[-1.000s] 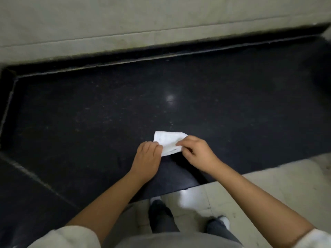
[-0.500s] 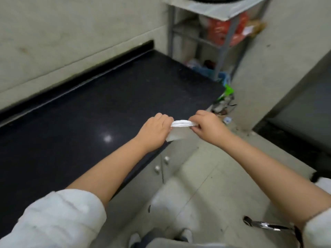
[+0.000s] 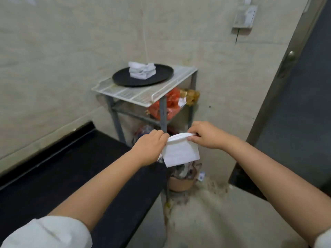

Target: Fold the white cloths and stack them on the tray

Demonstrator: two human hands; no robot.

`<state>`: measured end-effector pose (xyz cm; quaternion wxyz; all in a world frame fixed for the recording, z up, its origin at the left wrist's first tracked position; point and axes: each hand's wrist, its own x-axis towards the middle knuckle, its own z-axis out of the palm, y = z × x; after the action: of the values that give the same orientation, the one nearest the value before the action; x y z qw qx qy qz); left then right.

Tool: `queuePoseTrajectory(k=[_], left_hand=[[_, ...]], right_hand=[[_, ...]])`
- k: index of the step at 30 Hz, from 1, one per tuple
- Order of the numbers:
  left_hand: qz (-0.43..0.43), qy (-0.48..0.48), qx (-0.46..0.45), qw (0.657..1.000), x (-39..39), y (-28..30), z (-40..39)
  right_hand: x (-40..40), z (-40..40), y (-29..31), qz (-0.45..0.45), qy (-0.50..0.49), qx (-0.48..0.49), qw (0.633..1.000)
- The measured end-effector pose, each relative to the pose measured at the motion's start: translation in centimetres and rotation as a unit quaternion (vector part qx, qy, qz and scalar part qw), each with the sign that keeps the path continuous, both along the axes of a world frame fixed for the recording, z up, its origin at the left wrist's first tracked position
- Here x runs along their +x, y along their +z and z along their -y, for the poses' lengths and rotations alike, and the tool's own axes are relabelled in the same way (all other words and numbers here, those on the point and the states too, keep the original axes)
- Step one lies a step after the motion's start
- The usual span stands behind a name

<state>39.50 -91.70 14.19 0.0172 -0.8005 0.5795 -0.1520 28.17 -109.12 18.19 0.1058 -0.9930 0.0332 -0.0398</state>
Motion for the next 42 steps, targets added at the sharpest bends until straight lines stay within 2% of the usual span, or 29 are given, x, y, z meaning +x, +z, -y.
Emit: queuePoseTrajectory(k=[1, 5, 7, 11, 15, 19, 23, 27, 29, 33, 35, 38, 40, 42], left_hand=[[-0.007, -0.006, -0.031, 0.999, 1.9, 0.5, 2.1], [-0.196, 0.017, -0.09, 0.976, 8.6, 4.7, 8.8], [-0.236, 0.028, -0.135, 0.962, 11.4, 7.0, 11.4], [-0.239, 0.078, -0.186, 0.95, 16.6, 10.7, 15.2], [-0.259, 0.154, -0.249, 0.92, 22.0, 13.3, 18.2], [-0.199, 0.261, -0.292, 0.898, 27.6, 15.4, 21.4], [-0.116, 0.38, -0.347, 0.849, 32.8, 17.2, 23.8], [-0.06, 0.431, -0.323, 0.84, 36.5, 16.0, 25.2], [-0.078, 0.469, -0.277, 0.835, 37.7, 13.7, 25.4], [-0.136, 0.536, -0.135, 0.822, 38.4, 8.8, 25.7], [-0.144, 0.537, -0.134, 0.82, 38.2, 7.7, 25.8], [-0.122, 0.514, -0.129, 0.839, 37.9, 7.5, 25.9], [-0.107, 0.503, -0.123, 0.849, 37.5, 7.6, 26.0], [-0.101, 0.515, -0.127, 0.842, 36.8, 7.8, 26.0]], right_hand=[[1.8, 2.0, 0.9, 0.007, 0.001, 0.002, 1.0], [8.4, 8.8, 5.0, 0.073, 0.01, 0.045, 0.996], [11.4, 11.7, 6.7, 0.088, 0.012, 0.069, 0.994], [17.9, 16.9, 9.2, 0.091, 0.023, 0.108, 0.99], [25.9, 21.2, 11.4, 0.096, 0.082, 0.108, 0.986], [35.4, 23.7, 13.3, 0.113, 0.108, 0.148, 0.977], [45.0, 24.3, 14.2, 0.127, 0.121, 0.239, 0.955], [52.3, 24.3, 13.0, 0.169, 0.169, 0.173, 0.955], [54.3, 24.2, 10.9, 0.141, 0.204, 0.141, 0.959], [56.6, 24.9, 5.6, 0.029, 0.265, 0.094, 0.959], [57.0, 25.3, 4.2, 0.018, 0.275, 0.104, 0.956], [56.7, 26.3, 4.1, 0.013, 0.292, 0.127, 0.948], [56.2, 26.9, 4.2, 0.004, 0.296, 0.114, 0.949], [55.6, 27.2, 4.3, 0.002, 0.289, 0.095, 0.953]])
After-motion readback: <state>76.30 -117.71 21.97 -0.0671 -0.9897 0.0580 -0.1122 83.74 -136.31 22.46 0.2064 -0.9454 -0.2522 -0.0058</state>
